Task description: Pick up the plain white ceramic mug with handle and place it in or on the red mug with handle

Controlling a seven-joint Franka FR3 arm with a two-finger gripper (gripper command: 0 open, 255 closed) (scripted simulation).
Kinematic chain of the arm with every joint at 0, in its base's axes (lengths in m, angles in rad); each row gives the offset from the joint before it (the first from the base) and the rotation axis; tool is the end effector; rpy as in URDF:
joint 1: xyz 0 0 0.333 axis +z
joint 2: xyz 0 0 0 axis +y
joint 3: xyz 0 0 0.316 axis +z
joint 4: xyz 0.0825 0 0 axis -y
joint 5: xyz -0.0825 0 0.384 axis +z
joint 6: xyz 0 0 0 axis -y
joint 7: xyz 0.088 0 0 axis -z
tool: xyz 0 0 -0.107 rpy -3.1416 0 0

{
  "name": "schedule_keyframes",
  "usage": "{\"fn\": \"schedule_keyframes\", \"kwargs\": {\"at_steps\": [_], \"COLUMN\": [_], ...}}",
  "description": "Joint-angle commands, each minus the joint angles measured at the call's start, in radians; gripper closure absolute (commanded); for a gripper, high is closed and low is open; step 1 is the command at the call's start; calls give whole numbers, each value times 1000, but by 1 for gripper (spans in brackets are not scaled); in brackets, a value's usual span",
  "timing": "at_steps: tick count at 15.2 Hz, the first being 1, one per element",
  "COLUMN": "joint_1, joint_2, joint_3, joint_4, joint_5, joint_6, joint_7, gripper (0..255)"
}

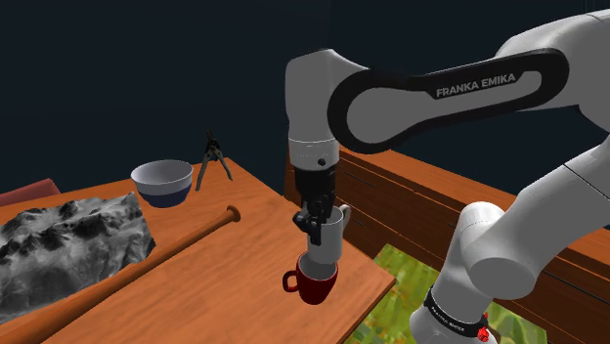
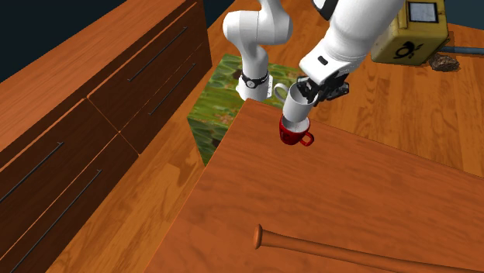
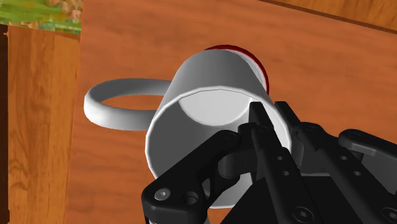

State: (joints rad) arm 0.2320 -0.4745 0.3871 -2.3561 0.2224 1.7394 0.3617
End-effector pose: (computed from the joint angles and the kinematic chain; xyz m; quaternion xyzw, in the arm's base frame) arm 0.3072 0.2560 0.4788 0.9936 0.0733 -0.0836 0.0187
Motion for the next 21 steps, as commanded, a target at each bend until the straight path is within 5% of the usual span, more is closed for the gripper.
{"fn": "schedule_keyframes", "kwargs": {"at_steps": [1, 12, 13, 18, 21], "joint_1": [2, 3, 3, 3, -5], "joint_2": [2, 15, 15, 15, 15], "joint_3": [4, 13, 14, 13, -2], "joint_4": [-24, -66, -66, -66, 33], "joint_5": [3, 7, 8, 7, -7], "joint_6": [27, 82, 81, 82, -18], "joint_7": [-1, -2, -2, -2, 2], "gripper": [255, 255, 0, 0, 0]}}
